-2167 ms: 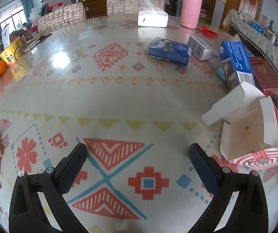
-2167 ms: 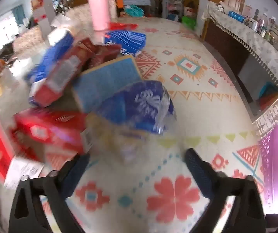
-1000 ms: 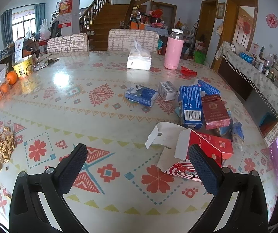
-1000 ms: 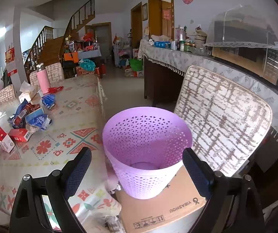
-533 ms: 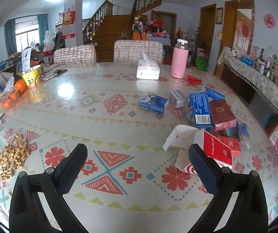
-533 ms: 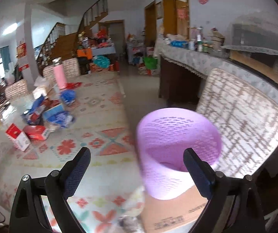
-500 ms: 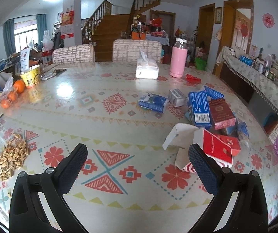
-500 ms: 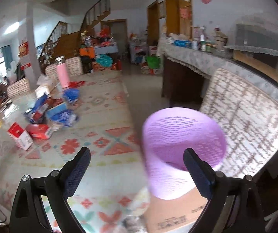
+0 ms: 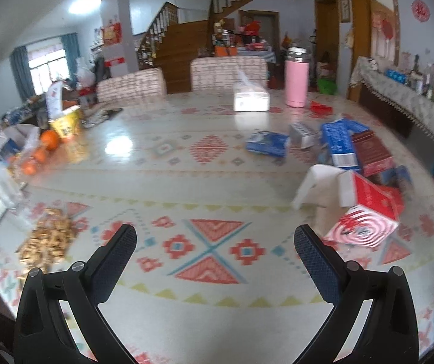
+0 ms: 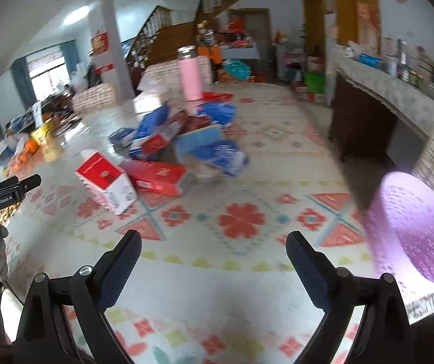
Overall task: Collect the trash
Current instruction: 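Grasp the red-and-white KFC cup with the right gripper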
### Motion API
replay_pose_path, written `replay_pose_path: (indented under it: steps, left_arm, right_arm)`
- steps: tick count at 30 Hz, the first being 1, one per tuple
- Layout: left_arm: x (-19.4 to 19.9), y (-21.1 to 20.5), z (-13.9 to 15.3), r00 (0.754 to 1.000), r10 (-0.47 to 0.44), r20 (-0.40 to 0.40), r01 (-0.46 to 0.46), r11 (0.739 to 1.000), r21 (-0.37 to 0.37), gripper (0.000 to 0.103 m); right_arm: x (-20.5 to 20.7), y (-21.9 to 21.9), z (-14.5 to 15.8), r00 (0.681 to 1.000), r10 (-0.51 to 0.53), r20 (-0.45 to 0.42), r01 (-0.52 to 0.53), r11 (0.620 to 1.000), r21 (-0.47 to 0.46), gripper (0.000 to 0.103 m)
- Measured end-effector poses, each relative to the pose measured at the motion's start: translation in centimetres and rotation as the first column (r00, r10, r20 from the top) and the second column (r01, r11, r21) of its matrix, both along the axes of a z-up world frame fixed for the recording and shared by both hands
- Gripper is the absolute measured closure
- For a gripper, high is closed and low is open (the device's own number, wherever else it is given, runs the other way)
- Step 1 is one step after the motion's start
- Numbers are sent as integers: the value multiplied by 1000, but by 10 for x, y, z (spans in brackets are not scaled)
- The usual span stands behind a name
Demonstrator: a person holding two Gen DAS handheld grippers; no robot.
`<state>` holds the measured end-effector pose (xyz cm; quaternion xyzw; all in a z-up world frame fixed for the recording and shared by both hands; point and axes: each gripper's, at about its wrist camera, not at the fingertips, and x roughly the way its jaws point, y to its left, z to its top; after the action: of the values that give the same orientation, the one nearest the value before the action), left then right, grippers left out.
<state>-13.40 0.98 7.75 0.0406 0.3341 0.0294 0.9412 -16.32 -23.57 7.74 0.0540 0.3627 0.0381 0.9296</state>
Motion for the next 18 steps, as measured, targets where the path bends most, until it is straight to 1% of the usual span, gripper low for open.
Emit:
replay_pose_path:
  steps: [3,7,12,18]
  left_arm:
    - [-5,5,0,999,32,10,-32,999,40,0]
    - [-12,9,0,999,45,20,-46,997,62,0]
    - [-18,12,-2,999,33,27,-34,997,67,0]
    - [-23,11,-3,999,23,28,-25,997,66,0]
  right_arm:
    - [7,14,-1,1000,19,-6,-19,1000,-4,5]
    - [13,29,-1,1000,23,-16,-23,1000,-15,5]
    - [16,37,-3,999,20,-27,-20,1000,-6,5]
    - [16,52,-4,999,32,-18,-32,999,-28,5]
